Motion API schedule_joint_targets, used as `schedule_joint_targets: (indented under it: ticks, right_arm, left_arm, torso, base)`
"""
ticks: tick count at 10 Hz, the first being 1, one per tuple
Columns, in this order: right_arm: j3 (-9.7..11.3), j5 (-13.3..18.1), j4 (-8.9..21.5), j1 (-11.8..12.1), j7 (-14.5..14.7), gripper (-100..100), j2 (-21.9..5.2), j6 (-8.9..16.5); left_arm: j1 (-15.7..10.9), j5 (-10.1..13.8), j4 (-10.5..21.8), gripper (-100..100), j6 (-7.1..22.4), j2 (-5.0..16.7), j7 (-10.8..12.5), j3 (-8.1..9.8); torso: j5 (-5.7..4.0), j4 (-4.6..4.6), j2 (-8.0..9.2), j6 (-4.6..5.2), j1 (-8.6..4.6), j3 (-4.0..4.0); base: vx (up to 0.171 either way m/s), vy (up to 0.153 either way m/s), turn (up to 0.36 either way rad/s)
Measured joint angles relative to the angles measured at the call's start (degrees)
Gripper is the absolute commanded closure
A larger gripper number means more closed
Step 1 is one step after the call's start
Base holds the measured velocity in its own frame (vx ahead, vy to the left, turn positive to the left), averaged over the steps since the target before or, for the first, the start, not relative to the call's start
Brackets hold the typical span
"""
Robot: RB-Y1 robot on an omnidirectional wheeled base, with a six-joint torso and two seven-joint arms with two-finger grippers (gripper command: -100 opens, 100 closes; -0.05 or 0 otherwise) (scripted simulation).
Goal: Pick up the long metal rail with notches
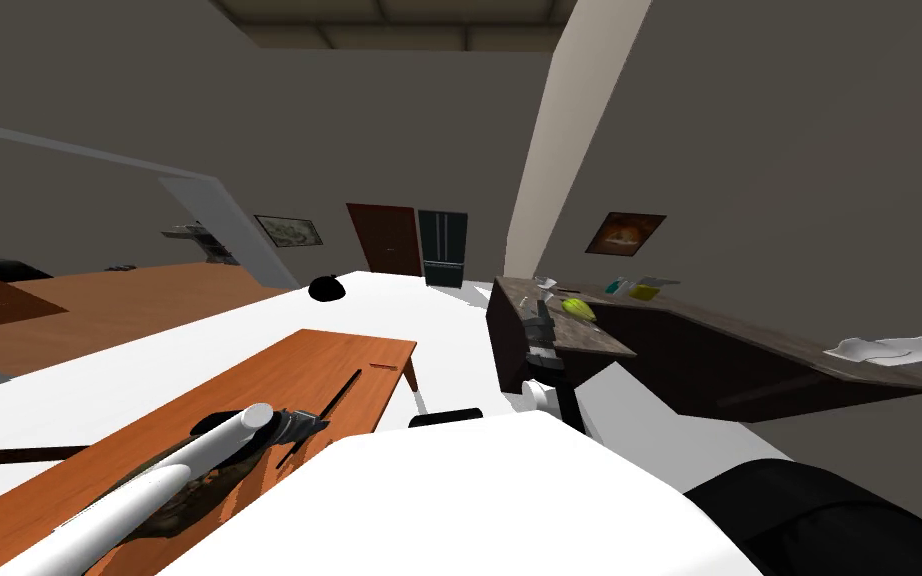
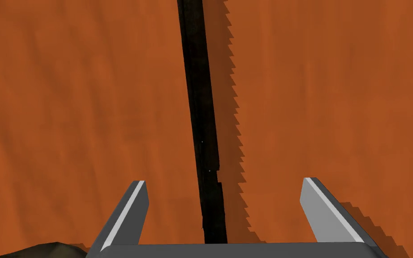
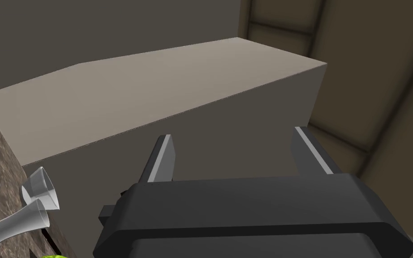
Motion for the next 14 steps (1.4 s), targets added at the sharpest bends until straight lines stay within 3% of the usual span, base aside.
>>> schedule_joint_targets:
  ticks: [3,4,5,8,9,13,14]
  right_arm:
    - [0.0,0.0,0.0,0.0,0.0,0,0.0,0.0]
    - [0.0,0.0,0.0,0.0,0.0,0,0.0,0.0]
    - [0.0,0.0,0.0,0.0,0.0,0,0.0,0.0]
    - [0.0,0.0,0.0,0.0,0.0,0,0.0,0.0]
    - [0.0,0.0,0.0,0.0,0.0,0,0.0,0.0]
    - [0.0,0.0,0.0,0.0,0.0,0,0.0,0.0]
    - [0.0,0.0,0.0,0.0,0.0,0,0.0,0.0]
  left_arm:
    - [-1.4,2.3,4.4,-100,2.4,0.3,1.9,0.15]
    - [-1.4,2.3,4.5,0,2.5,0.3,2.0,0.15]
    - [-1.4,2.3,4.5,-100,2.5,0.3,2.0,0.15]
    - [-1.1,-0.1,4.9,-100,0.6,-2.6,1.8,0.96]
    - [-1.1,-0.2,4.8,100,0.4,-2.6,2.0,0.97]
    - [-1.2,-0.2,4.8,100,0.4,-2.5,2.0,1.04]
    - [-1.2,-0.2,4.8,0,0.4,-2.5,2.0,1.04]
  torso:
    - [0.00,0.00,0.02,-0.02,0.00,0.01]
    - [-0.01,0.00,-0.02,-0.03,-0.06,-0.01]
    - [-0.02,-0.01,-0.06,-0.03,-0.11,-0.03]
    - [0.01,-0.05,-0.22,-0.02,0.03,-0.13]
    - [0.00,-0.04,-0.17,-0.02,-0.04,-0.10]
    - [0.11,-0.07,-0.11,0.01,-0.09,-0.09]
    - [0.12,-0.07,-0.12,0.01,-0.07,-0.09]
  base:
    - [-0.021,0.029,-0.094]
    - [0.000,0.000,0.000]
    - [0.020,0.029,0.020]
    - [0.031,0.037,0.006]
    - [0.000,0.000,0.000]
    - [0.000,0.000,0.000]
    - [0.000,0.000,0.000]
